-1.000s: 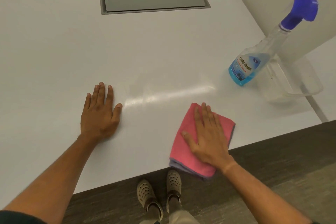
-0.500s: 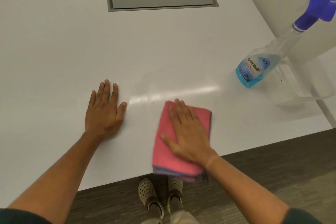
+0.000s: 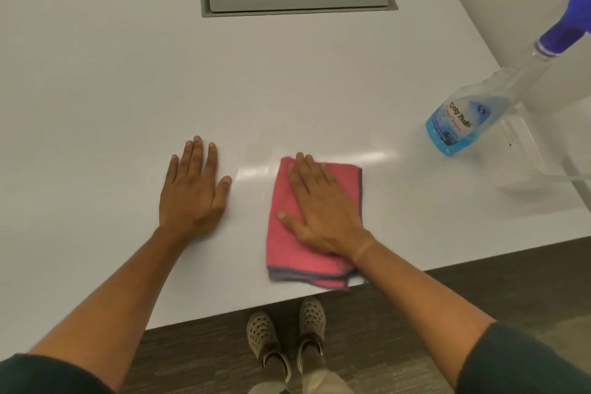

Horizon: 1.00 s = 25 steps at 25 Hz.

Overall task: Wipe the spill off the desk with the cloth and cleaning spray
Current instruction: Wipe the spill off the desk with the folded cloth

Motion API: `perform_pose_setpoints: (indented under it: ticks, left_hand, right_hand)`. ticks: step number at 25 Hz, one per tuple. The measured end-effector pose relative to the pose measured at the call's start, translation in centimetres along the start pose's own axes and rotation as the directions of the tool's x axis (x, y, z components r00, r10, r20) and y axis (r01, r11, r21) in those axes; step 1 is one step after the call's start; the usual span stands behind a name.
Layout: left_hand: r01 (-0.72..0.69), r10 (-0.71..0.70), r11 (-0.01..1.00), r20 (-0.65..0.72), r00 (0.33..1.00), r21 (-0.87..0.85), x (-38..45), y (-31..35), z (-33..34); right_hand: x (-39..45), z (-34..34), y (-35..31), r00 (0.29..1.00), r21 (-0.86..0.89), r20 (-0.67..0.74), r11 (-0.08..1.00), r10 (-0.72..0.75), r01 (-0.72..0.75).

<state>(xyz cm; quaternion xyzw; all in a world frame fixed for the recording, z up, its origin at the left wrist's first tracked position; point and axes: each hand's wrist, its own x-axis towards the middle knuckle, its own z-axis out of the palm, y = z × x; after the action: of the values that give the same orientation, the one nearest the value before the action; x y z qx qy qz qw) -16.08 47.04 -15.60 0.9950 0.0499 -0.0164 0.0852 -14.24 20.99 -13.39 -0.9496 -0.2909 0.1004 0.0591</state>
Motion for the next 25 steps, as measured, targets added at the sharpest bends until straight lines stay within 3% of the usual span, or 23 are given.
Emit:
perform_pose_setpoints:
  ticks: [2,6,10,11,13,15,17,19,21,25]
  left_hand:
    - [0.003,-0.003,1.000,0.006,1.000,-0.008,-0.1,0.0,-0.1]
    - [0.011,-0.011,1.000,0.004,1.000,-0.003,0.0,0.2,0.0]
    - [0.006,-0.006,1.000,0.004,1.000,-0.005,-0.1,0.1,-0.1]
    - [0.011,-0.011,1.000,0.002,1.000,-0.007,-0.1,0.1,-0.1]
    - [0.011,-0.011,1.000,-0.009,1.000,-0.004,0.0,0.2,0.1]
    - [0.008,-0.008,1.000,-0.009,1.000,0.003,0.0,0.1,0.2]
    - [0.007,-0.007,1.000,0.003,1.000,0.002,0.0,0.1,0.1]
    - [0.008,-0.008,1.000,0.010,1.000,-0.006,0.0,0.0,0.0]
    - [0.007,-0.007,1.000,0.015,1.000,-0.013,-0.1,0.0,0.0]
    - [0.007,-0.007,1.000,0.012,1.000,-0.020,-0.1,0.1,-0.1]
  right_hand:
    - [-3.1,0.1,1.4,0.995,-0.010,0.034,0.996,-0.090,0.091]
    - [-0.1,-0.9,4.4,0.994,0.006,0.013,0.994,0.111,-0.111]
    - [1.2,-1.6,4.0,0.995,0.004,0.062,0.997,-0.075,0.075]
    - [0.1,-1.7,3.8,0.997,0.043,0.058,0.998,-0.054,0.052]
    - [-1.4,-1.6,2.7,0.973,0.212,-0.015,0.951,0.232,-0.224]
    - [-1.2,-1.0,0.6,0.877,0.309,-0.055,0.844,0.476,-0.439]
    - [-1.2,-0.1,-0.5,0.863,0.250,-0.092,0.851,0.496,-0.462]
    - [-2.8,0.4,0.5,0.921,0.169,-0.075,0.915,0.383,-0.366]
    - [-5.7,0.8,2.6,0.935,0.114,-0.064,0.933,0.349,-0.341]
    - [-9.4,0.7,7.2,0.823,0.091,-0.116,0.831,0.557,-0.550]
